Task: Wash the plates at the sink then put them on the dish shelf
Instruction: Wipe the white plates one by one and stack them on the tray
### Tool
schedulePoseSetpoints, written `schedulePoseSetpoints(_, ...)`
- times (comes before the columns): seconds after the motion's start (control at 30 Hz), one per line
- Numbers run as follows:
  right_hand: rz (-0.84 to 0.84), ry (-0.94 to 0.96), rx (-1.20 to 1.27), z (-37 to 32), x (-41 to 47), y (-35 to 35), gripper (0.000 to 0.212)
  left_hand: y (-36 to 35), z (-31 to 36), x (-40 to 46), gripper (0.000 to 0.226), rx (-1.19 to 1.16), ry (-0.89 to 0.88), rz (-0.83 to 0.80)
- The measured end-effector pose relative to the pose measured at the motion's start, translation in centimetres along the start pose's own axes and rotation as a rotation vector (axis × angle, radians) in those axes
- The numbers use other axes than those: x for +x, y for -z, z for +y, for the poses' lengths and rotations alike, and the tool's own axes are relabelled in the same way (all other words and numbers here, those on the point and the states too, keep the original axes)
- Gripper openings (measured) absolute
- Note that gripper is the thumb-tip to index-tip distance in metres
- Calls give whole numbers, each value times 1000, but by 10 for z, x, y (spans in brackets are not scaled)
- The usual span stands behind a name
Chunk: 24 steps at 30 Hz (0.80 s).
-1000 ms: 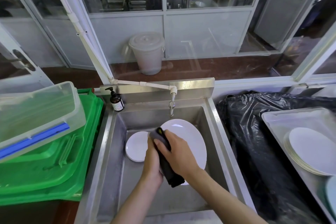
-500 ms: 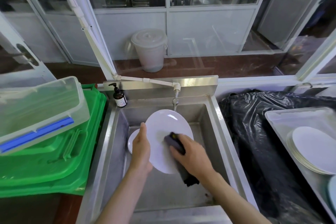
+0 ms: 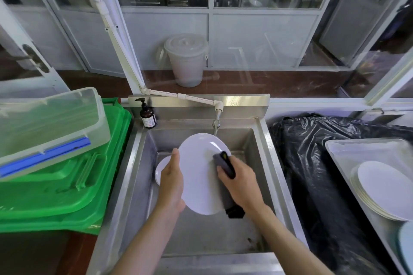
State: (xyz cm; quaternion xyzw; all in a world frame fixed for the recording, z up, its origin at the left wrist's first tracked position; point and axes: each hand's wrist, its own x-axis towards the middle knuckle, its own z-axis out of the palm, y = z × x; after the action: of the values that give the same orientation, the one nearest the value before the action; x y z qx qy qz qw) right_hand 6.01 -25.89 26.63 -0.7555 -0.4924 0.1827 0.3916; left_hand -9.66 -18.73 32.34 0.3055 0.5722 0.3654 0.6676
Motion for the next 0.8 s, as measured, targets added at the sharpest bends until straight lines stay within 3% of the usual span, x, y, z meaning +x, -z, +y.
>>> schedulePoseSetpoints(0.17, 161, -64, 88, -27, 23, -5, 30, -15, -6, -15, 38, 75, -112, -22)
schedulePoseSetpoints(0.37, 28, 273, 76, -63, 13, -11, 16, -15, -5, -21, 37, 86, -53, -67)
schedulePoseSetpoints(0.53, 158, 19, 102, -29, 29, 9, 30, -9, -6, -19, 41, 68, -101, -48)
schedulePoseSetpoints(0.6, 154, 5, 96, -28, 27, 9, 28, -10, -5, -20, 43, 87, -124, -49)
schedulePoseSetpoints(0.7, 46, 197, 56, -50, 18, 0, 12, -20, -2, -24, 42, 95, -140, -44)
schedulePoseSetpoints(0.8, 2, 318, 26, -61, 25, -3, 16, -26, -1, -25, 37, 78, -136, -67)
